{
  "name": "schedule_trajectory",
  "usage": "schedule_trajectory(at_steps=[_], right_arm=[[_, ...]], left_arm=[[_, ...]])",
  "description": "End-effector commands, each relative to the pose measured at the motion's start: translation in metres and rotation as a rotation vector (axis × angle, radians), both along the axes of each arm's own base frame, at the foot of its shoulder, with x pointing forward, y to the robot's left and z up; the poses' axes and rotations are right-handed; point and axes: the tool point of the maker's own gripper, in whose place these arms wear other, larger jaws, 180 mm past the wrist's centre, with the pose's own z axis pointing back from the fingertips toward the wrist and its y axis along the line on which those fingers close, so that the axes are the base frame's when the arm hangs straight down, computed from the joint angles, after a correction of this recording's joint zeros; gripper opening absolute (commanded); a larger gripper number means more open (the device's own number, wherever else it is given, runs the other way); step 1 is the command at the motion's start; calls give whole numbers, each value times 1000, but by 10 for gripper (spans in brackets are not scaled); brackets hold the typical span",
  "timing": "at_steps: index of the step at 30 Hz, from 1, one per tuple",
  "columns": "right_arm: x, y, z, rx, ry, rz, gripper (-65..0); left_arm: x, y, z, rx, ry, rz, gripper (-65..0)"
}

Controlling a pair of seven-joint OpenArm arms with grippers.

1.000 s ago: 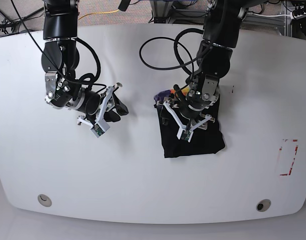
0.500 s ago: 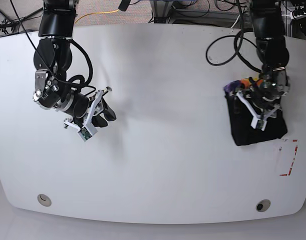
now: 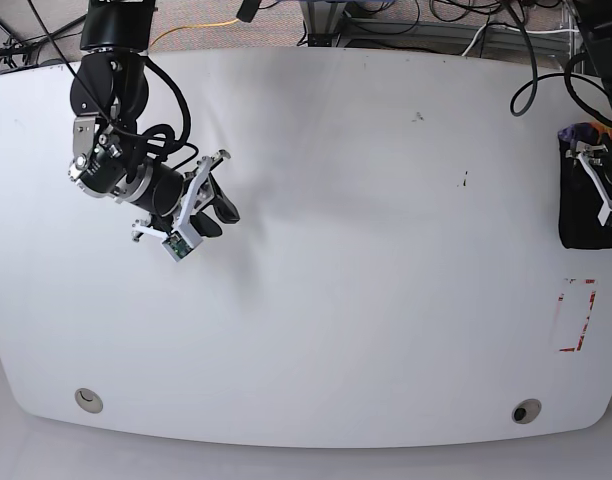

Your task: Fold the T-shirt properly

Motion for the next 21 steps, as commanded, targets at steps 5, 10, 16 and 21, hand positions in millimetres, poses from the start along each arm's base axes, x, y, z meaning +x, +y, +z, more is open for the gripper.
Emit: schedule_trajectory(at_steps=[5, 10, 16, 21], right_arm=[[-3, 2, 11, 18, -40, 9, -461], [-5, -2, 8, 8, -32, 4, -461], [-2, -16, 5, -28, -62, -46, -463], [4, -31, -4, -110, -111, -87, -463]], left_arm=[[-13, 41, 22, 145, 78, 7, -206], [-4, 37, 62, 259, 44, -36, -206], [13, -19, 107, 322, -123, -115, -207], [19, -79, 118, 293, -258, -167, -285]])
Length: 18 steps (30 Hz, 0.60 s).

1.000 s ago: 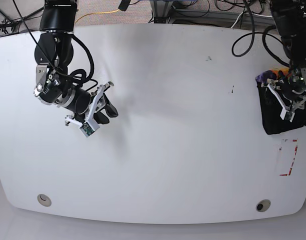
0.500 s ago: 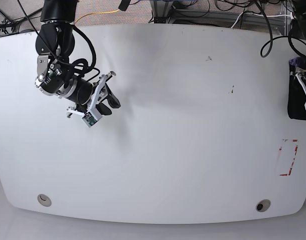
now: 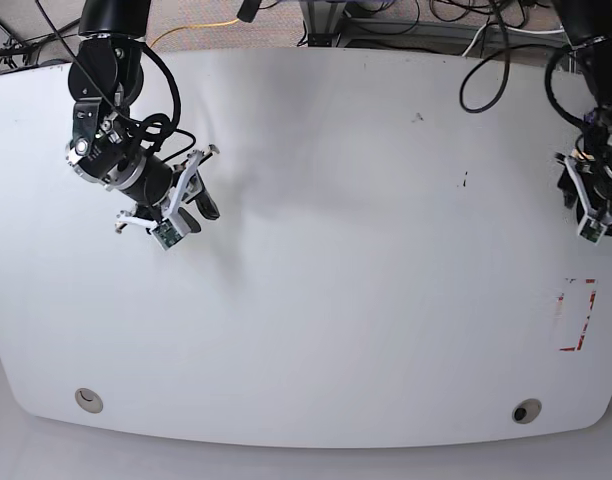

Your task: Fold the T-shirt properly

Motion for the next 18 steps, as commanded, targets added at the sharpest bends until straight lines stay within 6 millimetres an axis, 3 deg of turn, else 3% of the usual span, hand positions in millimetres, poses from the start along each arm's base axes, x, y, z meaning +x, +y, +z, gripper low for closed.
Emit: schedule_trajectory(at_steps=[1, 4, 7, 11, 15, 18], right_arm=[[9, -6, 4, -5, -71, -13, -463], [16, -9, -1, 25, -138, -28, -463], [11, -11, -15, 76, -174, -41, -463], [7, -35, -32, 197, -233, -143, -463], [-17, -66, -46, 262, -278, -295, -463], [-40, -74, -58, 258, -249, -328, -463]], left_arm=[[7, -23, 14, 4, -90, -38, -289], [17, -62, 11, -112, -215, -51, -281], [11, -85, 5, -212, -319, -47, -281], [5, -114, 4, -359, -483, -23, -281], [-22, -133, -10, -439, -523, 5, -283], [-38, -153, -21, -493, -500, -2, -285]])
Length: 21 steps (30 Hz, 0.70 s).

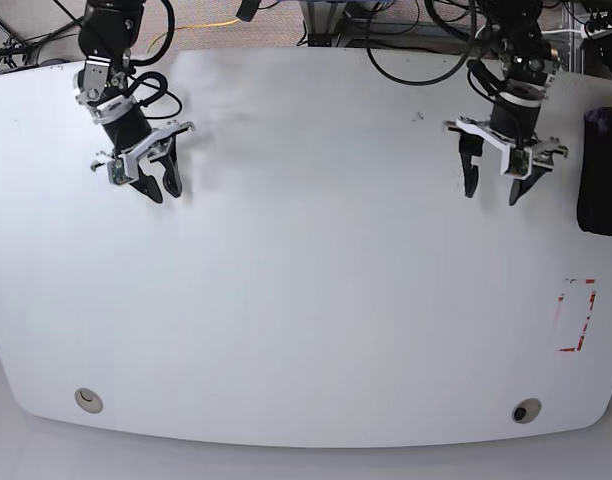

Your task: Fold the T-shirt properly

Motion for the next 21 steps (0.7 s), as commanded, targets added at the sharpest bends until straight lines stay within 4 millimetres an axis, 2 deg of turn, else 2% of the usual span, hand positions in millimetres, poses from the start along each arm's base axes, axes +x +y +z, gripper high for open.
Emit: schedule_trajectory(at_steps=[1, 3, 10, 14, 16, 18, 21], right_arm=[[-18, -7, 1, 4, -3, -13, -463], [-44, -10, -3, 13, 26, -26, -463], [-112, -13, 0, 166, 99, -109, -463], [-159, -11, -9, 195, 198, -134, -463], [-176, -10, -11, 207, 234, -146, -463], [-205, -9, -17, 222, 295, -163, -463], [-239, -4, -26, 260, 349, -213, -463]], left_arm=[[-14, -11, 0, -31, -13, -5, -285], [-38, -21, -12, -61, 37, -6, -285], [-101, -40, -30, -104, 173, 0, -285], [-151, -55, -44, -165, 301, -10, -285], [-170, -61, -48, -211, 343, -1, -285], [-197, -64, -54, -270, 410, 29, -285], [-227, -71, -67, -318, 495, 49, -285]])
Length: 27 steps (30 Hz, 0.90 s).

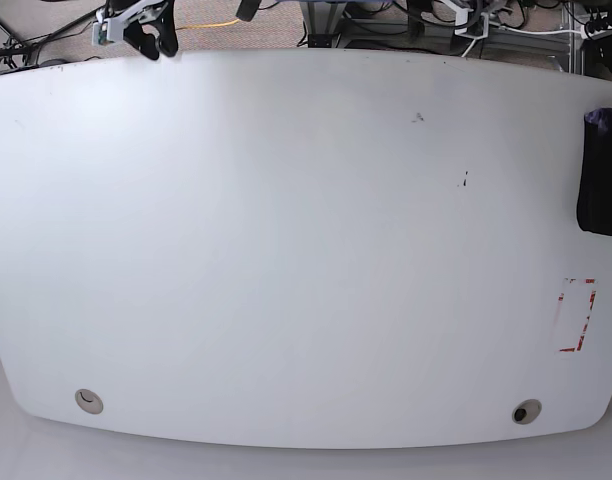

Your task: Fold the T-shirt properly

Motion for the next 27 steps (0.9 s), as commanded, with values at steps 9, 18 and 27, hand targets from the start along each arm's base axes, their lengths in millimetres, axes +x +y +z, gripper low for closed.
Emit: schedule_trajectory(at_steps=[9, 18, 27], right_arm=[[-126, 37, -70, 100, 232, -76, -463], [-131, 27, -153, 15, 396, -119, -463], [-104, 18, -205, -118, 506, -71, -460]], left_arm=[[-94, -6, -96, -110, 296, 56, -285], [-122, 7, -194, -158, 475, 134, -285], [-112, 55, -256, 6, 675, 250, -285]])
